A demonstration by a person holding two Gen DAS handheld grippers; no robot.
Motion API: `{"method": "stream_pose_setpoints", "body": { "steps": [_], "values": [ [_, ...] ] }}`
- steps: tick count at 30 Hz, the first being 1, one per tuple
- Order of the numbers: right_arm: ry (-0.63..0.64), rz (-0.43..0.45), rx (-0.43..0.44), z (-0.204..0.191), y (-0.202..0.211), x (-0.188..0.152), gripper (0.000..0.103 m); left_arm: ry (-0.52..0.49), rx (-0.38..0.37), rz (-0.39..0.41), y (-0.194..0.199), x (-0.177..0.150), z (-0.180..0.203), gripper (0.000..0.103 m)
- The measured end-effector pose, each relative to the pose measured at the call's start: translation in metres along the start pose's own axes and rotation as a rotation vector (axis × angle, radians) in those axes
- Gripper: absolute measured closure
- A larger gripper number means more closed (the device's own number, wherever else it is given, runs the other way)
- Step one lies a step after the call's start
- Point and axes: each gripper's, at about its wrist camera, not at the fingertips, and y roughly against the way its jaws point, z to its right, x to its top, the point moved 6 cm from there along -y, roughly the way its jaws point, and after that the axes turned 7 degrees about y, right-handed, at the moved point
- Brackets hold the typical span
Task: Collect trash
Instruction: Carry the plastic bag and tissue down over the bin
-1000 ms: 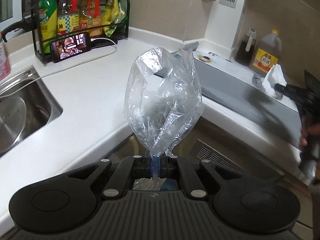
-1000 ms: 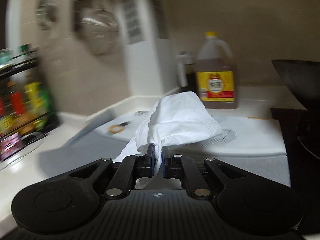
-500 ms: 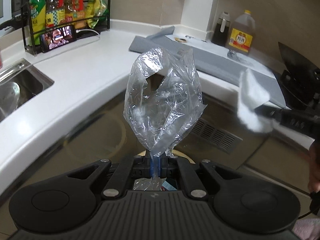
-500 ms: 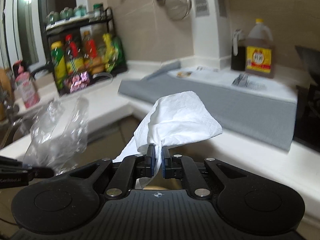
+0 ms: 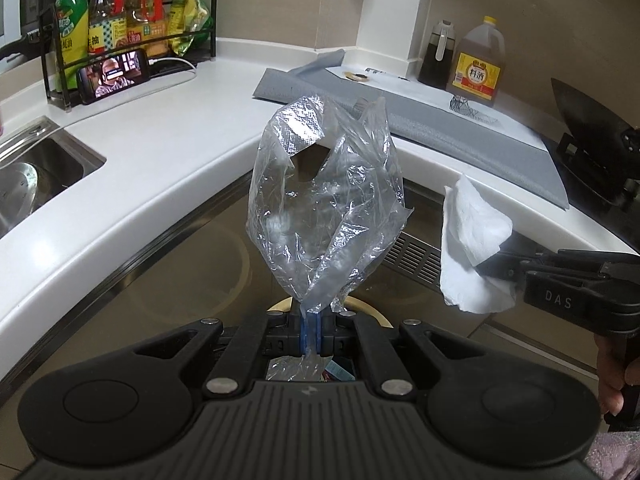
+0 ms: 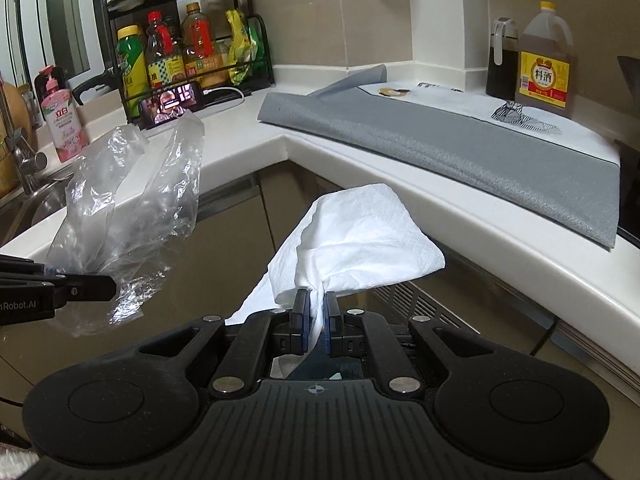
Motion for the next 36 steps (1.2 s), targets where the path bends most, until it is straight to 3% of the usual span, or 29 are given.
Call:
{"method": "stream_pose_setpoints", "body": {
  "steps": [36],
  "values": [
    [0.019, -0.074, 0.018, -0.007, -0.018, -0.007, 0.095, -0.004, 0.008, -0.047, -0.021, -0.002, 0.003, 0.098]
  ]
}}
